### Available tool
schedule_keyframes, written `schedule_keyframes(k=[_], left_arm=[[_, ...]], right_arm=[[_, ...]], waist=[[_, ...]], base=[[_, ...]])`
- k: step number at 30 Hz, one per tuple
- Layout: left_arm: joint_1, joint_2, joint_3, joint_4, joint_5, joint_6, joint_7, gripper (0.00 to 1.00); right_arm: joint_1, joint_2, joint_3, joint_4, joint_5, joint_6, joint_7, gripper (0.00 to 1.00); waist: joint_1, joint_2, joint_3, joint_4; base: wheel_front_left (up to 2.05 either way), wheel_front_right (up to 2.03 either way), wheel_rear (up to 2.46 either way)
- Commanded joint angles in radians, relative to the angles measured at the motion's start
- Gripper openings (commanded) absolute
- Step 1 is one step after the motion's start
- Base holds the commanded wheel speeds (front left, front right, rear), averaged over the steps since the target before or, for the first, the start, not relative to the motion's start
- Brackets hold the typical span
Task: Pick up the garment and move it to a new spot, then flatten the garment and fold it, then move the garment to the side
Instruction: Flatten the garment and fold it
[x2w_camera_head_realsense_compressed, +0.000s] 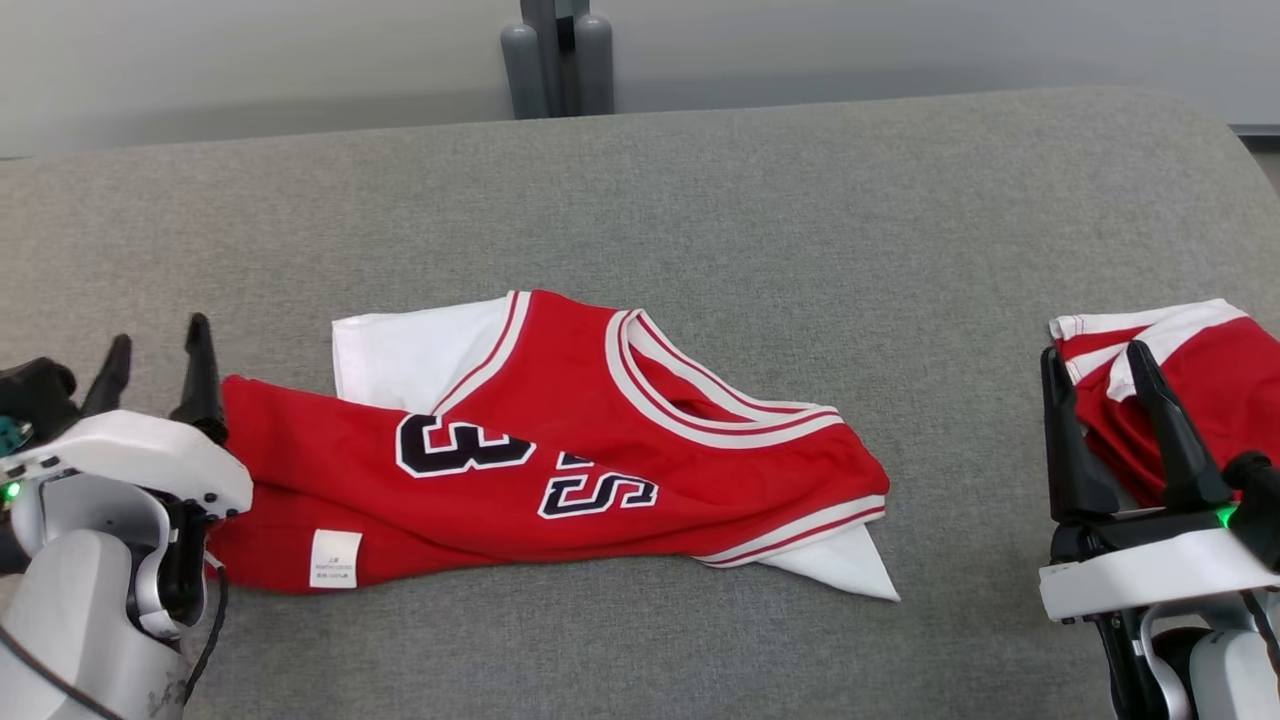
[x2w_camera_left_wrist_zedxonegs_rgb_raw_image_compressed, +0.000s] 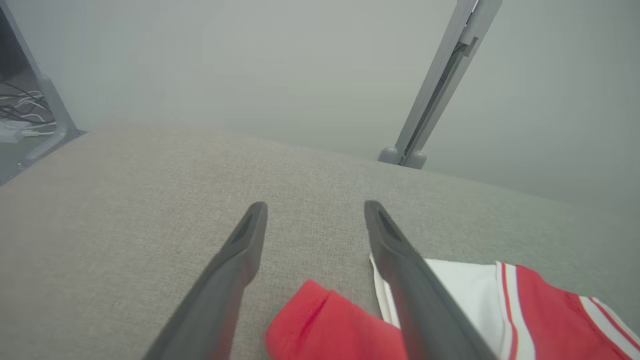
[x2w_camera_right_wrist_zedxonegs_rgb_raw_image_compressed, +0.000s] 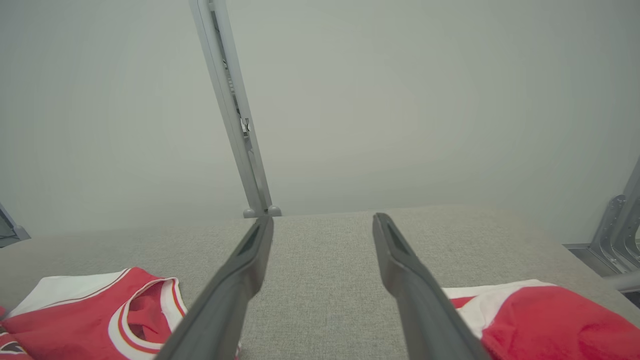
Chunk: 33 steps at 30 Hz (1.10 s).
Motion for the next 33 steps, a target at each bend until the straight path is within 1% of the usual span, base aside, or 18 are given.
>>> schedule_keyframes(k=[1,3,6,9,10,13,14,16,20,22,23,26,33], left_arm=[[0.017,-0.001,0.013,-0.012,0.001,0.009,-0.035,1.0],[0.037,-0.005,0.03,-0.037,0.007,0.023,-0.094,1.0],[0.07,-0.015,0.053,-0.086,0.004,0.024,-0.179,1.0],[0.107,-0.038,0.067,-0.152,-0.002,0.004,-0.226,1.0],[0.121,-0.042,0.068,-0.176,-0.002,-0.012,-0.237,1.0],[0.161,-0.053,0.08,-0.237,0.033,-0.025,-0.25,1.0],[0.191,-0.061,0.088,-0.286,0.087,-0.012,-0.254,1.0],[0.233,-0.074,0.094,-0.334,0.139,-0.011,-0.253,1.0],[0.31,-0.086,0.068,-0.38,0.241,0.008,-0.253,1.0],[0.344,-0.101,0.055,-0.393,0.265,0.014,-0.253,1.0],[0.361,-0.098,0.048,-0.393,0.282,0.017,-0.254,1.0],[0.398,-0.108,0.034,-0.407,0.303,0.02,-0.254,1.0],[0.412,-0.111,0.031,-0.378,0.302,-0.022,-0.254,1.0]], right_arm=[[0.002,-0.004,-0.005,-0.003,-0.009,0.0,-0.005,1.0],[0.005,-0.005,-0.009,-0.006,-0.011,0.0,-0.004,1.0],[0.012,-0.005,-0.017,-0.009,-0.021,0.0,0.002,1.0],[0.013,-0.005,-0.015,-0.013,-0.028,0.0,0.007,1.0],[0.014,-0.005,-0.013,-0.014,-0.03,0.0,0.011,1.0],[0.018,-0.004,-0.006,-0.014,-0.037,0.0,0.019,1.0],[0.019,-0.005,0.0,-0.013,-0.043,0.0,0.024,1.0],[0.023,-0.005,0.008,-0.009,-0.049,0.0,0.026,1.0],[0.038,-0.005,0.019,-0.003,-0.053,0.0,0.028,1.0],[0.048,-0.005,0.021,-0.002,-0.055,0.0,0.03,1.0],[0.053,-0.005,0.024,-0.001,-0.057,0.0,0.035,1.0],[0.071,-0.005,0.027,0.0,-0.058,0.0,0.038,1.0],[0.102,-0.005,0.026,-0.008,-0.051,0.0,0.052,1.0]], waist=[[0.0,0.0,-0.009,0.009],[0.0,0.0,-0.018,0.017],[0.0,0.0,-0.035,0.033],[0.0,0.0,-0.051,0.045],[0.0,0.0,-0.056,0.048],[0.0,0.0,-0.075,0.053],[0.0,0.0,-0.086,0.053],[0.0,0.0,-0.098,0.051],[0.0,0.0,-0.121,0.05],[0.0,0.0,-0.132,0.05],[0.0,0.0,-0.136,0.05],[0.0,0.0,-0.153,0.05],[0.0,0.0,-0.18,0.056]], base=[[0.0,0.0,0.0],[0.0,0.0,0.0],[0.0,0.0,0.0],[0.0,0.0,0.0],[0.0,0.0,0.0],[0.0,0.0,0.0],[0.0,0.0,0.0],[0.0,0.0,0.0],[0.0,0.0,0.0],[0.0,0.0,0.0],[0.0,0.0,0.0],[0.0,0.0,0.0],[0.0,0.0,0.0]])
